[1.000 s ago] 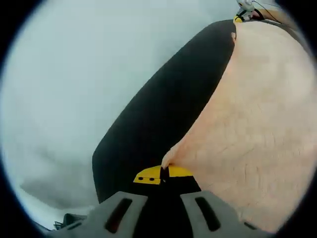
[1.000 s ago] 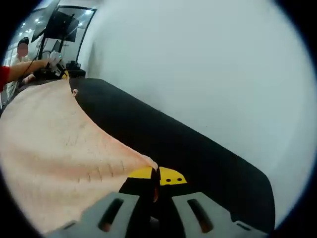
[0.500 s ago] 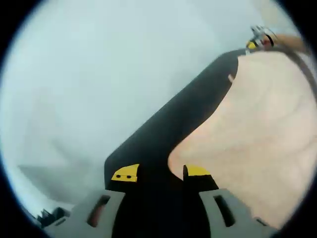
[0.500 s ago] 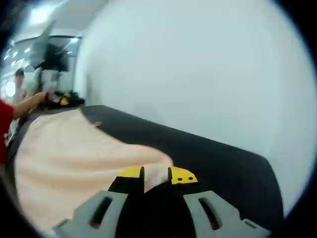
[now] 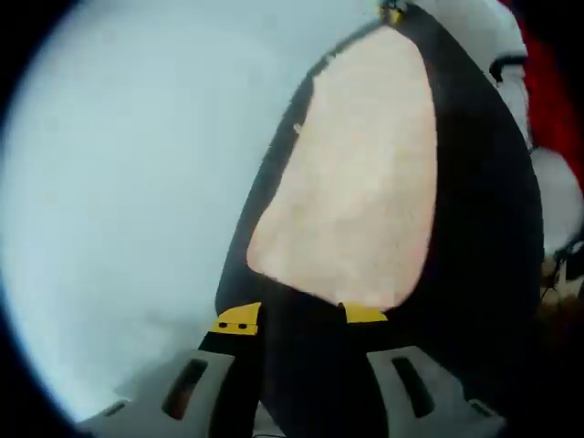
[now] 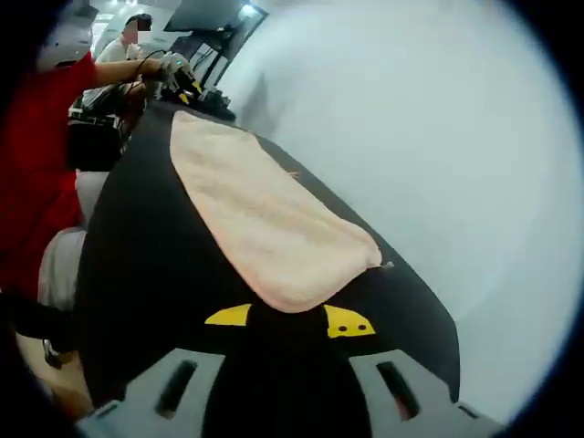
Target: Fold the towel on the table until its edges align and the towel forms a compact rectangular stack.
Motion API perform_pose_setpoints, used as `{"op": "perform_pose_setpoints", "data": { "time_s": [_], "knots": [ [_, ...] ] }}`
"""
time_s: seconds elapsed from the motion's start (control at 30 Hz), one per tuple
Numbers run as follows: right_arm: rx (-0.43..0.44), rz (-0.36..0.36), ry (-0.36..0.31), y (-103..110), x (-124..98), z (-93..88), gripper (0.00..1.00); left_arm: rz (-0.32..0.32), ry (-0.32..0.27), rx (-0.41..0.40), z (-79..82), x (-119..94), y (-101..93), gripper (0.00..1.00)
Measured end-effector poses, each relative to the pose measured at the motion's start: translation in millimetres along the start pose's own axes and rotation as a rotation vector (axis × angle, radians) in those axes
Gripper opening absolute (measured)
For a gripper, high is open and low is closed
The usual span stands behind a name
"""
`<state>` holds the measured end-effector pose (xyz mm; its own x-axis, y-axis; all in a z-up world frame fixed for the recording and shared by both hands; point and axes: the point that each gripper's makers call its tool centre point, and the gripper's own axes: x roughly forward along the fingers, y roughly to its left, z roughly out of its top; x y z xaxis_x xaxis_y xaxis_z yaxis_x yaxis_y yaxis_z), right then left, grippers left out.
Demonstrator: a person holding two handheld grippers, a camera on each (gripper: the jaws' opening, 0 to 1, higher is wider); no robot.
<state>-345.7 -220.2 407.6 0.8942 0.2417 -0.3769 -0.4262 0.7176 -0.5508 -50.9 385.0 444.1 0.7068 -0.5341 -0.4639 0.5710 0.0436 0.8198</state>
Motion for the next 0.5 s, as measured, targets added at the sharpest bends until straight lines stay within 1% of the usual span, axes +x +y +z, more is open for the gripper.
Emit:
{"op": "perform_pose_setpoints", "data": {
  "time_s": [0.03,0.07,0.1,0.13,0.17,0.2,0.23,0.27,0.3,0.33,0.37,0.4,0.47,0.5],
  "knots": [
    [0.001,-0.001,0.007,2,2,-3.2,0.25,-0.012,0.013,-0.003,-4.6,-3,-8.3,0.26],
    [-0.048,-0.032,0.027,-1,3,-5.4,0.23,-0.05,0.008,-0.01,-5.1,-6,-21.3,0.25],
    [-0.119,-0.04,0.015,-1,3,-1.5,0.23,-0.062,-0.013,-0.027,-2.9,-9,-29.9,0.25],
    [-0.177,-0.063,0.038,-5,1,-3.3,0.23,-0.053,-0.02,-0.017,-2.2,-11,-34.9,0.25],
    [-0.23,-0.098,0.077,-13,-1,-8.0,0.23,-0.028,-0.062,0.012,5.4,-12,-35.9,0.25],
    [-0.241,-0.092,0.083,-14,-2,-8.6,0.23,-0.009,-0.084,0.025,10.9,-12,-38.6,0.25],
    [-0.185,-0.068,0.052,-7,-1,-2.5,0.23,0.002,-0.083,0.065,14.5,-11,-42.6,0.25],
    [-0.146,-0.064,0.038,-6,0,-0.9,0.24,-0.003,-0.066,0.101,13.9,-9,-45.4,0.26],
    [-0.13,-0.071,0.023,-9,-1,0.8,0.25,0.005,-0.037,0.156,12.2,-5,-46.1,0.26],
    [-0.144,-0.071,0.022,-11,-2,0.3,0.25,-0.015,-0.01,0.21,9.5,-1,-50.4,0.27],
    [-0.141,-0.073,0.02,-12,-2,0.6,0.26,-0.024,0.017,0.23,6.0,3,-53.2,0.25],
    [-0.133,-0.076,0.016,-13,-3,1.2,0.26,0.008,0.017,0.29,9.4,5,-47.7,0.26],
    [-0.105,-0.084,0.001,-14,-4,4.4,0.26,0.007,0.025,0.331,8.1,10,-47.7,0.25],
    [-0.102,-0.087,0.001,-14,-5,4.9,0.26,0.029,0.025,0.37,9.3,12,-44.4,0.25]
  ]
}}
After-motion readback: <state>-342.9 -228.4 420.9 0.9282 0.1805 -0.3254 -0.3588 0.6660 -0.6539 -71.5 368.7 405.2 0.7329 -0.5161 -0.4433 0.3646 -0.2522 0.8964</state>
